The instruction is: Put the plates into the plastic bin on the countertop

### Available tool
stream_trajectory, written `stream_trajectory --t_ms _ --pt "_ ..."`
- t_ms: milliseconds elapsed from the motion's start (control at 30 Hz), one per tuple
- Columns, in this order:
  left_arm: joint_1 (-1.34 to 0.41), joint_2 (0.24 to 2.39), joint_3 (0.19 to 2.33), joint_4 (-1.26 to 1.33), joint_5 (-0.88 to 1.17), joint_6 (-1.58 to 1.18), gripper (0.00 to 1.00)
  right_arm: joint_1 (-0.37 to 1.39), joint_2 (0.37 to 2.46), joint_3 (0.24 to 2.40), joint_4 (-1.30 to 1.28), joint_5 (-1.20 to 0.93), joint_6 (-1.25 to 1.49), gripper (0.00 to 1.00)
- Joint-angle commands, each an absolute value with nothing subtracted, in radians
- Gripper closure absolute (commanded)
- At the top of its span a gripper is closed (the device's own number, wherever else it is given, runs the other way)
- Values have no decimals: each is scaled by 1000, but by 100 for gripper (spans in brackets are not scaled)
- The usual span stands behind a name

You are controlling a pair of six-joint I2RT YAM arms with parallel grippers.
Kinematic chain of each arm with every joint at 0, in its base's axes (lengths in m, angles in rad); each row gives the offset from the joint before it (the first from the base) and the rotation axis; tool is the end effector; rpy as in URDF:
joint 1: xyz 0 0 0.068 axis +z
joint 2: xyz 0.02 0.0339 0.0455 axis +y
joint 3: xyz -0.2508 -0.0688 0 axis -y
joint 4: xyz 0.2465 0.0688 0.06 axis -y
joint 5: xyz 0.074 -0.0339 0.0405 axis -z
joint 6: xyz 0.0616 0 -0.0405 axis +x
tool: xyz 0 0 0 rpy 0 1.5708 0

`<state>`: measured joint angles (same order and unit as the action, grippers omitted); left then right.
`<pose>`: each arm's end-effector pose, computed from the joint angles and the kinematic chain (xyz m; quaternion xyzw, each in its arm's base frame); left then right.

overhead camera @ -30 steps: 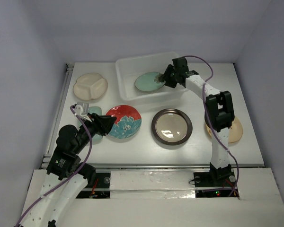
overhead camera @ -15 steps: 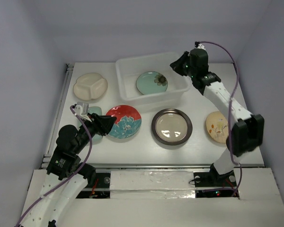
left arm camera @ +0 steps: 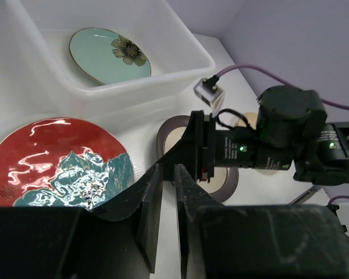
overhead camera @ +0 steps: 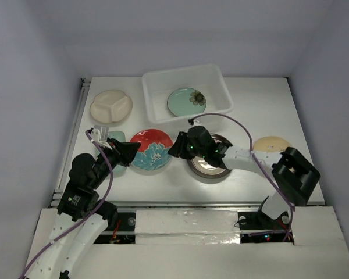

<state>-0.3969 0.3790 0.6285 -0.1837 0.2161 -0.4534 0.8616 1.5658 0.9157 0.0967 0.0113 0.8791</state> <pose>0.1286 -0.0682 0.3341 0.0595 0.6814 -0.3665 0.6307 0.2393 0.2778 0.1916 0.0104 0.8733 0.3692 0.3177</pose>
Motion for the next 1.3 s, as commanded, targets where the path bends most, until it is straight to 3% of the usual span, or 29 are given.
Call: stream_trajectory --t_ms 0,67,333,900,1100,1133,1167,1267 --pt "-391 376 620 -140 212 -454 88 902 1587 936 212 84 991 51" --pt "-391 373 620 -140 215 -454 84 913 1634 925 235 93 1023 46" --pt "-391 371 618 -138 219 -456 79 942 1713 885 252 176 1166 49" --pt "-391 368 617 -135 224 -456 77 942 1876 910 299 215 1253 54" --pt "-391 371 615 -135 225 -454 77 942 1891 864 354 255 1307 80" --pt "-391 370 617 -135 225 -454 77 942 1885 851 362 261 1324 92" --pt "-391 370 617 -135 225 -454 77 942 1876 836 371 270 1331 97" --pt "-391 368 617 -135 225 -454 77 942 1804 750 393 290 1348 100"
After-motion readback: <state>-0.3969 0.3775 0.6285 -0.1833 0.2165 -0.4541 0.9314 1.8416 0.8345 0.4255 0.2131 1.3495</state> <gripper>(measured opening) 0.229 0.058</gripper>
